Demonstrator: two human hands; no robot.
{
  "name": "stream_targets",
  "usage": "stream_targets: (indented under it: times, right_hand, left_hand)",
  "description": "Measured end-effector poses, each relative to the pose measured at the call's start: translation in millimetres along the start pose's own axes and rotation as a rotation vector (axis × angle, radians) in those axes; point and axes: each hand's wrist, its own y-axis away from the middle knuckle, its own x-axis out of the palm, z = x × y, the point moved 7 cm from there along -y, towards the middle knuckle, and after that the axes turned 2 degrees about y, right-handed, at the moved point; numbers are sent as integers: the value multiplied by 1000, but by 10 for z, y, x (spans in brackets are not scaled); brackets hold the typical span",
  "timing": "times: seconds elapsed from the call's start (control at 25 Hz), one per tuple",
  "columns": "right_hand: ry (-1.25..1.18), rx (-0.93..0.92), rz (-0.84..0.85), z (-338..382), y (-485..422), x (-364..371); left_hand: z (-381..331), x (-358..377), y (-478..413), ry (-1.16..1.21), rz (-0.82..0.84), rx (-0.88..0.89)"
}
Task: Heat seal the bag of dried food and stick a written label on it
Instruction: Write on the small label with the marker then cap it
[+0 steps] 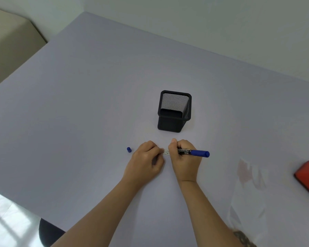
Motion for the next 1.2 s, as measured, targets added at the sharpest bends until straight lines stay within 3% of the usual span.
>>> stream_targets:
  times: [1.2]
  right_hand:
    - [-105,47,84,14,32,44]
  left_hand:
    - [46,-9,16,7,-14,-2]
